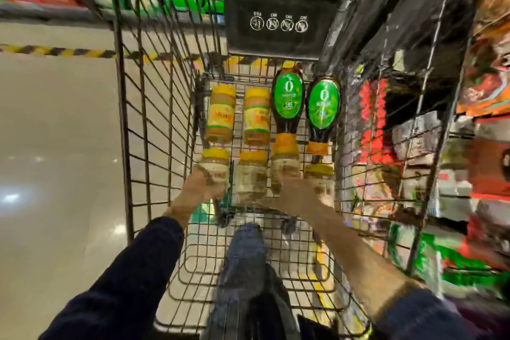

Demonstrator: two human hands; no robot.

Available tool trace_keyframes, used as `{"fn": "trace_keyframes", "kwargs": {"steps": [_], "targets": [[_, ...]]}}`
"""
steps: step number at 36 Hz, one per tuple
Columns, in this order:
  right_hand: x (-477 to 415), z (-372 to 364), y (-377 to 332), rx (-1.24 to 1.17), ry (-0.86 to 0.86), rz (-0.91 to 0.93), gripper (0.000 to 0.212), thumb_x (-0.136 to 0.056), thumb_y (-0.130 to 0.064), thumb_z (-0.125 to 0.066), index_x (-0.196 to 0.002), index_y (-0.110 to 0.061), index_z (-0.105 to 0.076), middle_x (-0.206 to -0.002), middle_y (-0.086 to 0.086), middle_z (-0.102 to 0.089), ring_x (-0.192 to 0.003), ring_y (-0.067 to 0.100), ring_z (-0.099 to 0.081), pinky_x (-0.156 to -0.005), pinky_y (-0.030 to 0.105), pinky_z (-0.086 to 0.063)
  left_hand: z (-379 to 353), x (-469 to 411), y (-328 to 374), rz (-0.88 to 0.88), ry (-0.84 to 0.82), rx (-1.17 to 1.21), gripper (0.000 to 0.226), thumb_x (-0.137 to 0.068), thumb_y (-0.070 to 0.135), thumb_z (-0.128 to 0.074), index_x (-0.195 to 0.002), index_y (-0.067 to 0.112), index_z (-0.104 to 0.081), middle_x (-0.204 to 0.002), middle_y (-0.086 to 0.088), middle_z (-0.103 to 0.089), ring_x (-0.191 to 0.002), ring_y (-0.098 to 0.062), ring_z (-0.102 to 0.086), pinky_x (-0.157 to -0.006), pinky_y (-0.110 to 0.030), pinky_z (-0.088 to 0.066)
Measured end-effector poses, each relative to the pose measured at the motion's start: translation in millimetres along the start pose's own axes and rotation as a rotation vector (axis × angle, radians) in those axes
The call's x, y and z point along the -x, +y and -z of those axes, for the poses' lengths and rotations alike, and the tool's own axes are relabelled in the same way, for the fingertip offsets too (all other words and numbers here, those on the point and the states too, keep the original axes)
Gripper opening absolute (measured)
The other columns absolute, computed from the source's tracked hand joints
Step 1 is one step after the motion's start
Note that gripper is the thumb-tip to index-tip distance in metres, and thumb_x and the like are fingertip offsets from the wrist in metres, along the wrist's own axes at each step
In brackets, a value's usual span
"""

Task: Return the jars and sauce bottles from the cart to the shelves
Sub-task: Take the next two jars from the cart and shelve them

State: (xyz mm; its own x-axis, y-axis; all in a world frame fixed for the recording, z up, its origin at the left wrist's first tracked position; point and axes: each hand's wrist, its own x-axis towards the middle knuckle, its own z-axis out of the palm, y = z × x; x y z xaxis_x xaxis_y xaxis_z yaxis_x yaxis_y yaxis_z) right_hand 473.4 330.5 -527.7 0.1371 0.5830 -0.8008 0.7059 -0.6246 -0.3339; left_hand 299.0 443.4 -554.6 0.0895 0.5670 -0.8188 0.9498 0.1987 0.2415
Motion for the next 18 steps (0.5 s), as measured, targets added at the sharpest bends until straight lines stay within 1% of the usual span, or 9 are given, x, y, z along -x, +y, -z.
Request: {"fn": "trace_keyframes", "kwargs": {"steps": [2, 5, 7, 8, 9, 12, 14, 16, 18], "targets": [[-1, 4, -3, -0.053, -0.015, 0.035, 0.075, -0.085, -0.044, -0.061, -0.145, -0.015, -0.025, -0.141, 0.009, -0.046, -0.127, 0.025, -0.045, -0.089, 0.018, -0.034, -2, -6, -4, 0.039, -0.013, 0.088, 0.073, -0.071, 0.020, -0.079, -0.129, -0.003, -0.041, -0.128, -0.021, -0.051, -0.118, -0.035, -0.050, -0.094, -0.036, -0.041], [-1, 10, -3, -0.063, 0.010, 0.085, 0.064, -0.088, -0.036, -0.061, -0.140, -0.011, -0.033, -0.136, 0.008, -0.051, -0.123, 0.022, -0.047, -0.069, 0.011, -0.027, -8, -23, -15, 0.053, -0.033, 0.133, 0.087, -0.061, 0.030, -0.086, -0.129, -0.001, -0.041, -0.127, -0.021, -0.052, -0.115, -0.035, -0.053, -0.098, -0.041, -0.045], [-3, 11, -4, -0.080, -0.008, 0.090, 0.059, -0.088, -0.032, -0.062, -0.136, -0.009, -0.038, -0.132, 0.009, -0.053, -0.120, 0.022, -0.049, -0.062, 0.010, -0.028, -14, -38, -26, 0.075, -0.040, 0.153, 0.095, -0.057, 0.035, -0.087, -0.131, 0.001, -0.040, -0.129, -0.022, -0.051, -0.116, -0.037, -0.052, -0.099, -0.048, -0.044], [-4, 11, -4, -0.088, -0.019, 0.084, 0.060, -0.088, -0.032, -0.062, -0.137, -0.009, -0.037, -0.131, 0.010, -0.053, -0.119, 0.023, -0.049, -0.059, 0.011, -0.026, -18, -46, -32, 0.086, -0.051, 0.178, 0.097, -0.055, 0.034, -0.088, -0.132, 0.002, -0.039, -0.129, -0.023, -0.050, -0.117, -0.037, -0.052, -0.099, -0.049, -0.044], [-4, 10, -6, -0.091, -0.017, 0.079, 0.061, -0.087, -0.033, -0.063, -0.138, -0.010, -0.037, -0.131, 0.009, -0.052, -0.119, 0.023, -0.049, -0.062, 0.012, -0.026, -22, -55, -38, 0.094, -0.068, 0.208, 0.099, -0.052, 0.034, -0.088, -0.132, 0.002, -0.039, -0.128, -0.022, -0.051, -0.116, -0.037, -0.053, -0.098, -0.050, -0.045], [-8, 4, -7, -0.195, -0.011, 0.090, 0.054, -0.084, -0.027, -0.067, -0.131, -0.010, -0.046, -0.124, 0.009, -0.057, -0.111, 0.022, -0.054, -0.070, 0.017, -0.036, -31, -79, -55, 0.076, -0.116, 0.277, 0.110, -0.030, 0.046, -0.087, -0.125, 0.005, -0.049, -0.121, -0.018, -0.060, -0.107, -0.033, -0.060, -0.092, -0.048, -0.050], [-10, 0, -6, -0.263, 0.002, 0.111, 0.051, -0.084, -0.023, -0.068, -0.128, -0.006, -0.049, -0.118, 0.006, -0.058, -0.102, 0.015, -0.053, -0.065, 0.005, -0.035, -28, -78, -50, 0.073, -0.144, 0.292, 0.102, -0.034, 0.042, -0.087, -0.122, 0.003, -0.052, -0.118, -0.019, -0.061, -0.105, -0.033, -0.062, -0.090, -0.048, -0.052], [-11, -3, -6, -0.244, 0.008, 0.104, 0.051, -0.086, -0.026, -0.065, -0.129, -0.006, -0.048, -0.112, 0.006, -0.057, -0.099, 0.018, -0.052, -0.061, 0.011, -0.031, -7, -41, -18, 0.061, -0.161, 0.312, 0.082, -0.053, 0.029, -0.086, -0.121, -0.001, -0.054, -0.119, -0.020, -0.061, -0.106, -0.035, -0.061, -0.089, -0.041, -0.052], [-14, -7, -4, -0.245, 0.013, 0.020, 0.047, -0.086, -0.031, -0.064, -0.125, -0.010, -0.050, -0.095, 0.002, -0.055, -0.089, 0.019, -0.051, -0.055, 0.016, -0.029, 7, -17, 1, 0.079, -0.165, 0.330, 0.057, -0.072, 0.013, -0.078, -0.120, -0.006, -0.054, -0.118, -0.023, -0.061, -0.109, -0.037, -0.060, -0.078, -0.032, -0.051]]}}
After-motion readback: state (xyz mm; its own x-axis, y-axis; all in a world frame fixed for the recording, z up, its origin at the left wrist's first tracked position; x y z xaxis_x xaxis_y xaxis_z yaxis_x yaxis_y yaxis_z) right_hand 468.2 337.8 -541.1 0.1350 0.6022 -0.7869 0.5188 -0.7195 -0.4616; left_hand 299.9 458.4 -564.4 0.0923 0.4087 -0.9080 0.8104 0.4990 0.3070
